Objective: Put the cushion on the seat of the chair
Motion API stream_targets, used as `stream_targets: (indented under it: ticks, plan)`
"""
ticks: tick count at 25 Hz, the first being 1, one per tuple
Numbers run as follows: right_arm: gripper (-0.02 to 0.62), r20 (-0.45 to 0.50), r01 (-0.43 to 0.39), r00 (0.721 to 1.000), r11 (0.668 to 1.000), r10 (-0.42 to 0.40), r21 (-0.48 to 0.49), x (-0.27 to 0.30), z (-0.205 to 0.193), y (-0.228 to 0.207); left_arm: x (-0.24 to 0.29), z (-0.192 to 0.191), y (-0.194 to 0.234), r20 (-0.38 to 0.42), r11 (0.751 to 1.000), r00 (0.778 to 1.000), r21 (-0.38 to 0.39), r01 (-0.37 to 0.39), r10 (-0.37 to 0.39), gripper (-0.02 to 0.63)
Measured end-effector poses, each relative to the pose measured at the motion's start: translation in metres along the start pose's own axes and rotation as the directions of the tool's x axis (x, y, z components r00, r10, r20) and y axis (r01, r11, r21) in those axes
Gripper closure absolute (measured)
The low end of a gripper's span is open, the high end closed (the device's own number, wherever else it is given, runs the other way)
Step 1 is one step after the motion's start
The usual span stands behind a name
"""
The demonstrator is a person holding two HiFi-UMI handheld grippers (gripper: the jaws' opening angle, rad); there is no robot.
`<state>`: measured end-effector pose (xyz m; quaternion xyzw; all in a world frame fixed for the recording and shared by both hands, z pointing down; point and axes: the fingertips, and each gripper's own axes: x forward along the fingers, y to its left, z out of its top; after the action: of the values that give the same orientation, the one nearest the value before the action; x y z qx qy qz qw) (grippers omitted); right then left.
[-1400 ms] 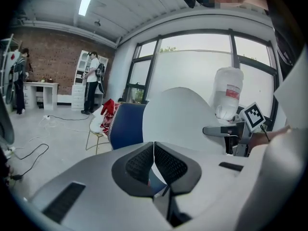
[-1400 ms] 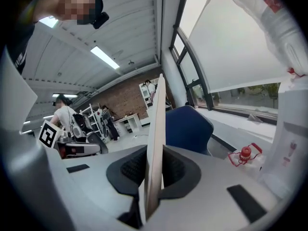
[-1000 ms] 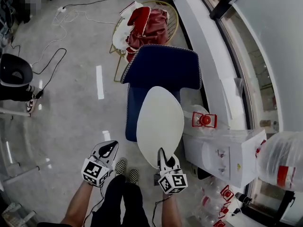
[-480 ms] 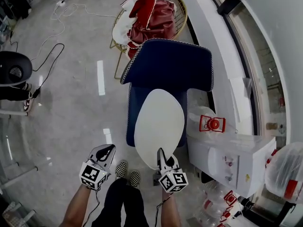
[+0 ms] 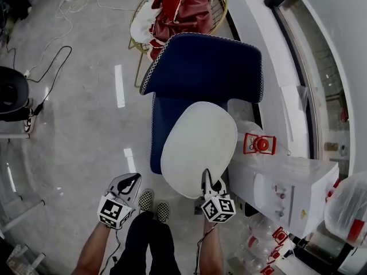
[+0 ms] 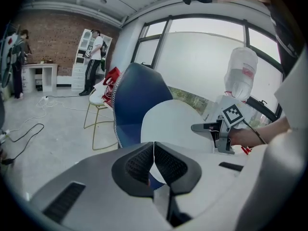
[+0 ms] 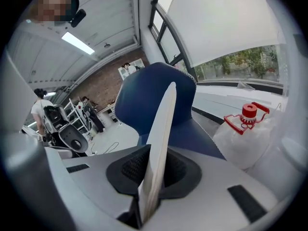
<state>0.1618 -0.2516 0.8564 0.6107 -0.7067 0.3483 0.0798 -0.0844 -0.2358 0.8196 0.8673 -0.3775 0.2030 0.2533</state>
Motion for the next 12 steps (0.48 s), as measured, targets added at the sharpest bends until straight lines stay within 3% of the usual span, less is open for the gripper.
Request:
stream_targets:
  ticks: [12]
  plan:
    - [0.534, -0.046, 0.071, 0.996, 0.997, -0.071, 0.009, 0.025, -0.031, -0.064, 0.011, -0.022, -0.004, -0.020, 1.000, 1.000, -0.002, 0.021, -0.021, 0.587]
